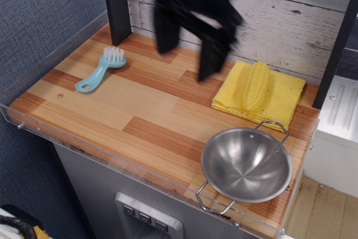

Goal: Move the metal bowl from the back of the table to the front right corner.

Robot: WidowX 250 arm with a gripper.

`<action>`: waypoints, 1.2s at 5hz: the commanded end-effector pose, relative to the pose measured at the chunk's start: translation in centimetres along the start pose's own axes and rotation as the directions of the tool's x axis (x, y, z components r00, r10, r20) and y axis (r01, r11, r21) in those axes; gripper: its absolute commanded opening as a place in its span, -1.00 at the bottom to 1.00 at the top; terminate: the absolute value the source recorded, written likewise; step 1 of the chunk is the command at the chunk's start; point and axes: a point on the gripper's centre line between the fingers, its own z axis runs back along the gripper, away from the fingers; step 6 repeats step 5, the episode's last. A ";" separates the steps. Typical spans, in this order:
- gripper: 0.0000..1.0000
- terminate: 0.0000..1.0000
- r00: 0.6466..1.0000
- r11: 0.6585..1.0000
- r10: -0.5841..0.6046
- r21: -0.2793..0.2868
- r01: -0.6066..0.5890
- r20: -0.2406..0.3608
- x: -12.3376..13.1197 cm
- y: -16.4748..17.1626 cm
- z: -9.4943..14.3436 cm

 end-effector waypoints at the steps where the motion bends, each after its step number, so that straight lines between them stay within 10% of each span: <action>1: 1.00 -1.00 0.997 0.996 0.058 0.057 -0.061 0.052 0.5 2.4 0.6; 4: 1.00 -1.00 0.997 0.997 0.060 0.052 -0.063 0.045 0.5 2.8 0.0; 5: 1.00 1.00 0.997 0.997 0.060 0.052 -0.063 0.045 0.5 2.8 0.0; 6: 1.00 1.00 0.997 0.997 0.060 0.052 -0.063 0.045 0.5 2.8 0.0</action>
